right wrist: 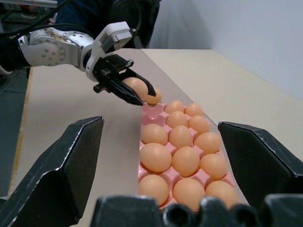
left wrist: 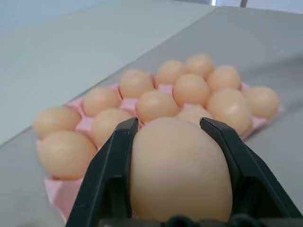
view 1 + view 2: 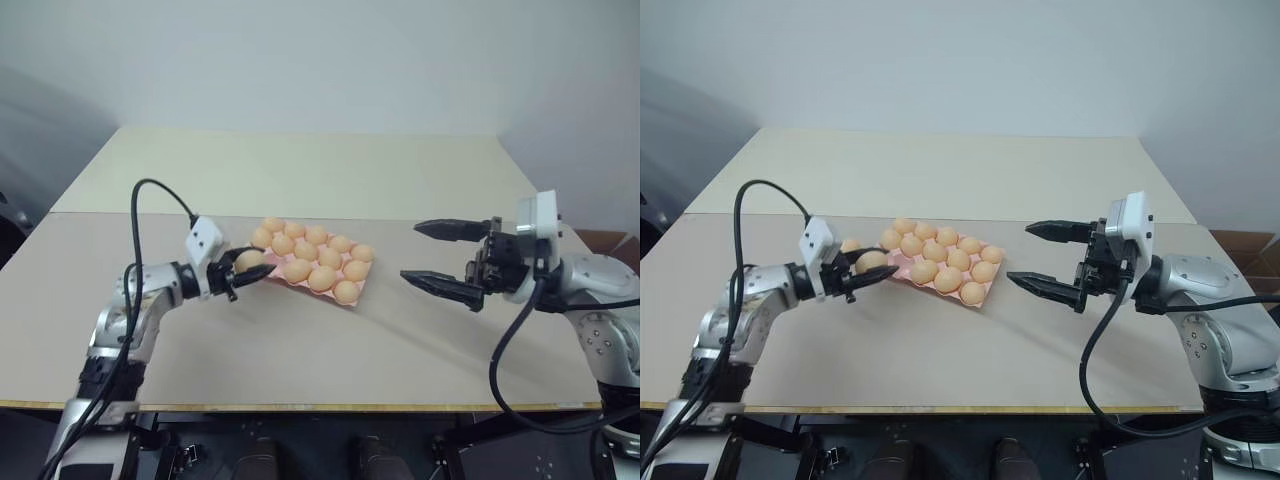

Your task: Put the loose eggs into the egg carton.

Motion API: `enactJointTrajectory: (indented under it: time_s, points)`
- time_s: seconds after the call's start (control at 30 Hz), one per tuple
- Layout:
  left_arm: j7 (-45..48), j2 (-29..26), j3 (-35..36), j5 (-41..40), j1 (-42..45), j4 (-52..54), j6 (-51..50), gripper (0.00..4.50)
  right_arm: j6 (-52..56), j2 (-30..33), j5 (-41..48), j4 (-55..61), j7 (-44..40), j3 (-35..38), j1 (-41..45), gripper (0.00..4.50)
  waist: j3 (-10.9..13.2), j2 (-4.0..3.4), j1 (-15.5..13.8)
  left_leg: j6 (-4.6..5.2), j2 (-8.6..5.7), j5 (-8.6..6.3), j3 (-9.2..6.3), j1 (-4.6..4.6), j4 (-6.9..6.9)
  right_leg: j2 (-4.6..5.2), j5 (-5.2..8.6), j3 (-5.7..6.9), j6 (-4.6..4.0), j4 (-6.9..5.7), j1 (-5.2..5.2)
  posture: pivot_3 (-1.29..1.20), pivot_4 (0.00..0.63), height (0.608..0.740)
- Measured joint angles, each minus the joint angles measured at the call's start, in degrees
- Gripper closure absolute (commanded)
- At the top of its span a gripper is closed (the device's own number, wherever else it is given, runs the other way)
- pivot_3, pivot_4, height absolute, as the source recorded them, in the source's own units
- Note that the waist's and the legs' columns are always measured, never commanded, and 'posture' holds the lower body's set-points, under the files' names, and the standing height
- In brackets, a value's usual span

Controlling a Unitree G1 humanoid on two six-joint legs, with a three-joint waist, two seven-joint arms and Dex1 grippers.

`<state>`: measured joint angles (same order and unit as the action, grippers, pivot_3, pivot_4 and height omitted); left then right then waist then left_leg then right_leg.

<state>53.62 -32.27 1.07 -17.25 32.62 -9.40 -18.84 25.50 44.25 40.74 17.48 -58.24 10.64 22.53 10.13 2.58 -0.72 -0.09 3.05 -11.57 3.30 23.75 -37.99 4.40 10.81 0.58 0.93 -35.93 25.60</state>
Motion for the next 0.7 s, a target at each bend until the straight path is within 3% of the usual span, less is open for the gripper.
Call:
enactJointTrajectory:
  time_s: [0.13, 0.4, 0.53, 0.7]
  points:
    - [-3.5, 2.8, -2.6, 4.2, 4.2, -7.7, 1.0, 2.64, 0.0, 0.0, -0.3, 0.1, 1.0, -0.1, -0.1, 0.0, 0.0, 0.01, 0.1, 0.01, -0.01, 0.0, -0.01, 0.01, 0.0, 0.0, -0.03, 0.01, 0.05, 0.04, -0.02, 0.0, 0.15, 0.74]
    - [-3.4, 4.4, -4.4, 6.8, 8.0, -14.0, 2.7, 0.08, 0.0, 0.0, -0.2, 1.3, 1.8, 0.0, -0.7, 0.0, 0.0, 0.01, 0.2, 0.01, -0.01, 0.0, -0.05, -0.01, -0.01, 0.0, -0.03, 0.01, 0.05, 0.02, -0.04, 0.0, 0.15, 0.74]
    - [-2.4, 3.6, -3.6, 6.1, 7.0, -11.4, 3.1, 0.03, 0.0, 0.0, -0.1, 1.6, 2.0, 0.0, -0.7, 0.0, 0.0, 0.01, 0.2, 0.0, 0.0, 0.0, -0.05, 0.0, -0.01, 0.0, -0.03, 0.01, 0.05, 0.02, -0.03, 0.0, 0.15, 0.74]
    - [0.5, -1.4, 1.1, 1.7, 2.6, -3.2, 1.6, 0.03, 0.0, 0.4, 0.3, 1.2, 0.6, 0.2, -0.5, 0.0, 0.0, 0.0, 0.7, 0.0, 0.01, 0.0, -0.07, -0.02, -0.01, 0.0, -0.03, 0.01, 0.04, -0.01, -0.02, 0.0, 0.15, 0.74]
